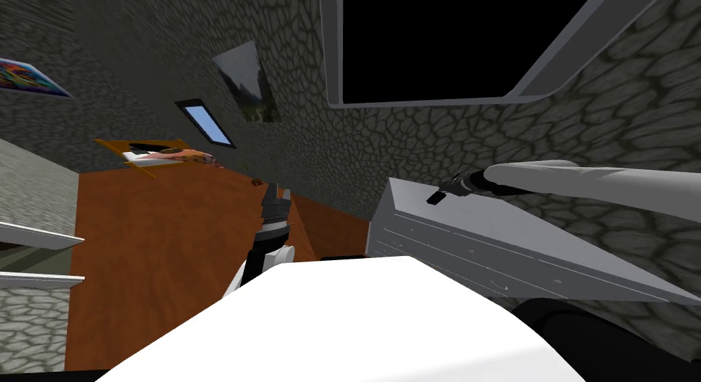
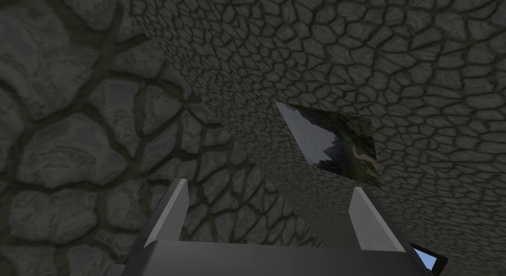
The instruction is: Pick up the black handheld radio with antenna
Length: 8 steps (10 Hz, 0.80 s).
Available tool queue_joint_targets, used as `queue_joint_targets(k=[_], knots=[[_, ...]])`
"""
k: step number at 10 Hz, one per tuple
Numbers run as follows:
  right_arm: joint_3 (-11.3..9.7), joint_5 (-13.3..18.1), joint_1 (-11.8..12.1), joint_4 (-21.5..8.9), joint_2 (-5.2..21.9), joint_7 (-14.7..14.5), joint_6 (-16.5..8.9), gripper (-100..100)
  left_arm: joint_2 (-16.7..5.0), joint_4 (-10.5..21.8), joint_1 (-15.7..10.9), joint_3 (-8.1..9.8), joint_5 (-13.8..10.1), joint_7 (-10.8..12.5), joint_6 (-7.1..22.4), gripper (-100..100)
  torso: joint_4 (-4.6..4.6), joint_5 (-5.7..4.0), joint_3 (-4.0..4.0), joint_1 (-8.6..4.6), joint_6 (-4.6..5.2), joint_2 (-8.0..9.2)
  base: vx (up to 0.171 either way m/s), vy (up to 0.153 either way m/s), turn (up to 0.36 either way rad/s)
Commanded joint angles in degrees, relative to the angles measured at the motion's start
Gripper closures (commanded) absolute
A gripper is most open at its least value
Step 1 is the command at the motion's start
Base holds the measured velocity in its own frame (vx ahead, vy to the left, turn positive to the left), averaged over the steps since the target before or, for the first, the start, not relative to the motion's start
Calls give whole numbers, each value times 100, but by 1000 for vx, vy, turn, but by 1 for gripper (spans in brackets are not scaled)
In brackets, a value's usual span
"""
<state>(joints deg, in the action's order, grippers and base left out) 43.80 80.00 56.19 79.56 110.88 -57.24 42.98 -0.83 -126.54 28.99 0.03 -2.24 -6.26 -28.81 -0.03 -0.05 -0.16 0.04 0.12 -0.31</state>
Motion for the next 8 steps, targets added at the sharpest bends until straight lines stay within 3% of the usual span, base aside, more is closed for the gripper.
queue_joint_targets(k=[1, 2, 5, 8], knots=[[-25, -159, 58, -33, 131, -59, -75, 100, 0, 0, 0, 0, 0, 0, 0, 0, 0, 0, 0, 0, 0, 0, 59, -7, -104], [69, -93, 17, 256, 265, 63, -67, 100, 0, 0, -2, -1, 0, 0, 0, 0, -3, -2, -3, -3, -13, -2, 78, -20, -393], [116, -61, -3, 401, 333, 123, -63, 100, 0, 0, -1, 0, 0, 0, 0, 0, -4, 1, -9, -1, -14, -13, 75, -6, -142], [257, 38, -64, 835, 534, 306, -51, 100, 0, 0, -1, 0, 0, 0, 0, 0, 1, 2, 1, -2, -5, 1, 66, -6, -283]])
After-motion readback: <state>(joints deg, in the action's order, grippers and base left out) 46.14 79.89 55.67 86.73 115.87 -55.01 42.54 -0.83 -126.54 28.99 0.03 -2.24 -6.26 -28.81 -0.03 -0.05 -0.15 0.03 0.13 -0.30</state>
